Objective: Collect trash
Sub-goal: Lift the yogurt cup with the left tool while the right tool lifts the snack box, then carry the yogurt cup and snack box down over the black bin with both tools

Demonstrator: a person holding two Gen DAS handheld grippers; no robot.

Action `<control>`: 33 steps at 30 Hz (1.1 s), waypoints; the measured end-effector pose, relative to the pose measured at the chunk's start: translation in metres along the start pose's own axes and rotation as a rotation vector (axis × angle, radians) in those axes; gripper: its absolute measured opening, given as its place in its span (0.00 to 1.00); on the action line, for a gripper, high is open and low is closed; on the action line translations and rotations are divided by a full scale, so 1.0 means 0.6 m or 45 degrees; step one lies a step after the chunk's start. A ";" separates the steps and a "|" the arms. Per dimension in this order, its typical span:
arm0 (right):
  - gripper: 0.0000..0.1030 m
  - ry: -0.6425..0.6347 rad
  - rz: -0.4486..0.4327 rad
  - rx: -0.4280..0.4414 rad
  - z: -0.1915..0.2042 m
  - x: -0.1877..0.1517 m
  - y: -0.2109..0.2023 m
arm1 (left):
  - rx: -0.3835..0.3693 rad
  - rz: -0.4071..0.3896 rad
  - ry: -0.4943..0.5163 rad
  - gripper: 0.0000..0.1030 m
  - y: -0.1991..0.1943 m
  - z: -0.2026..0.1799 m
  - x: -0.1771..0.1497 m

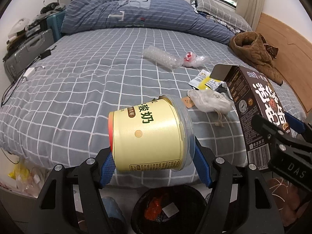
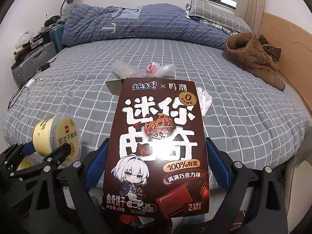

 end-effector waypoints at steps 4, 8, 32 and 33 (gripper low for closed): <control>0.86 0.004 -0.005 0.013 -0.003 -0.018 -0.022 | 0.001 -0.008 0.006 0.65 -0.021 -0.008 -0.015; 0.86 0.006 -0.008 0.027 -0.004 -0.035 -0.040 | 0.007 -0.007 0.005 0.65 -0.039 -0.013 -0.034; 0.86 -0.048 0.129 0.063 -0.029 -0.199 -0.085 | 0.027 0.148 0.048 0.66 -0.073 -0.058 -0.172; 0.85 -0.050 0.144 0.072 -0.028 -0.208 -0.083 | 0.022 0.155 0.042 0.66 -0.071 -0.058 -0.177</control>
Point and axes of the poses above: each gripper's, at about its wrist camera, not at the fingertips, and y roughly the way its jaws point, z to its left, x to its top, the point moved 7 cm from there along y, roughly the way its jaws point, and after that the axes turned 11 degrees about -x, right-handed, at the moved point
